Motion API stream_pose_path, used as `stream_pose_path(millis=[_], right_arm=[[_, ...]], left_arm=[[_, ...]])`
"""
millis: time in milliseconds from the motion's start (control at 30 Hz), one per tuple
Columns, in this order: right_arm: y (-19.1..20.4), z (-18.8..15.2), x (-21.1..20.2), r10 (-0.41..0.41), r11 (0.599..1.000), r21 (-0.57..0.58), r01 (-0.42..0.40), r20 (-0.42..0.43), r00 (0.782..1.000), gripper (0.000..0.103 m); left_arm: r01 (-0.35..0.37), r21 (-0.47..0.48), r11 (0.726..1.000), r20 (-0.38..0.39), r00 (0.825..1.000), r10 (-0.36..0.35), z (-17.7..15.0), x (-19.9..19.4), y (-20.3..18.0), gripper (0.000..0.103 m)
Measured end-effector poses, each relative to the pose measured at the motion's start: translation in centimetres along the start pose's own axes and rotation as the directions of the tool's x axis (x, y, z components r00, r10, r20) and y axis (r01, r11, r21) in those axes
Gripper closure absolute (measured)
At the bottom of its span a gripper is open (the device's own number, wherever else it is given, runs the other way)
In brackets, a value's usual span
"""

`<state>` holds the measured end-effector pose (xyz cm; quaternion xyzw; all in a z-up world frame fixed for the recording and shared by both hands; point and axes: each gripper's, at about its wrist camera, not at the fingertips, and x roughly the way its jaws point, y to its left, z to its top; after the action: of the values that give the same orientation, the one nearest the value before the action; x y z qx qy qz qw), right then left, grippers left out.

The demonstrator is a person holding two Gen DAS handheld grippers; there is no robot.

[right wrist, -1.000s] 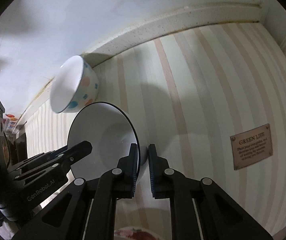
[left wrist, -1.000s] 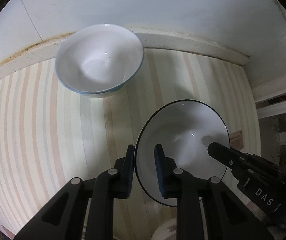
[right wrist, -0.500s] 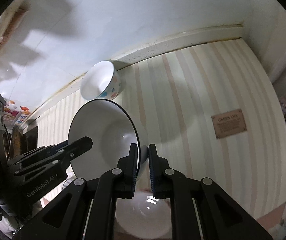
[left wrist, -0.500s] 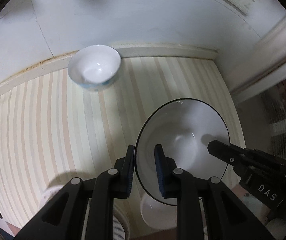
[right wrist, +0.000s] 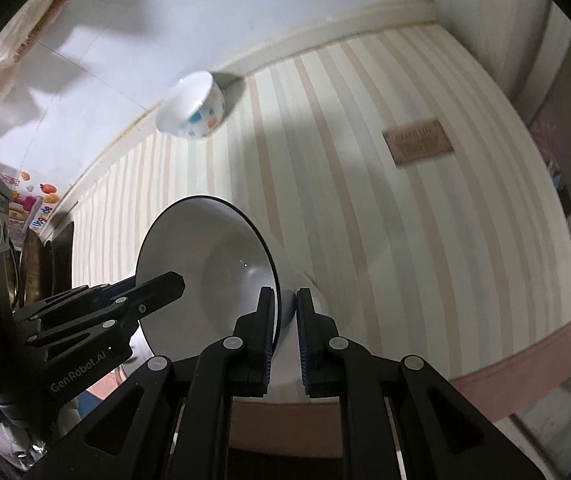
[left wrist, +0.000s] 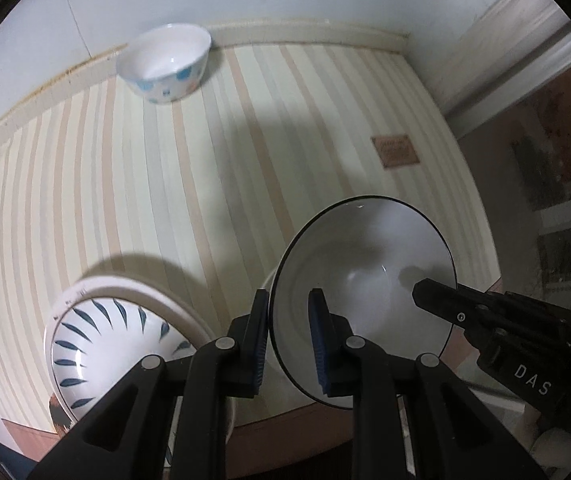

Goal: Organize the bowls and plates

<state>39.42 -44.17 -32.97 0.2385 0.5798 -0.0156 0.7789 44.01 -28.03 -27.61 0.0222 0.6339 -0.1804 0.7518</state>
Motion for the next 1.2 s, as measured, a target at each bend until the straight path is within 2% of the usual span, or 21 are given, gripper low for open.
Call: stream_pose_path(millis=[400,733,1200], right_arm=[[-1.0,-1.3,3.6,-0.011,1.0,-0.002,0.011,-0.08,0.997,0.091],[-0.9,-1.0,4.8,-0.036,0.999,-0.026,0.033,-0.105,0.994,0.091],[-0.8,-0.3,6.0,-0.091,0.995,-0.059,0.084,-0.12,0.989,0.09]], left_arm=[[-0.059,0.024,0.998,-0.047,0.997,0.06,-0.6,2.7,-0.3,0.086],[-0.091,0.036,0.995,-0.073,0.993,0.094,-0.9,4.1,-0.3,0.086],[-0.09,0.048,0.995,-0.102,0.99,0.095,-0.5,4.5,-0.4,0.085]])
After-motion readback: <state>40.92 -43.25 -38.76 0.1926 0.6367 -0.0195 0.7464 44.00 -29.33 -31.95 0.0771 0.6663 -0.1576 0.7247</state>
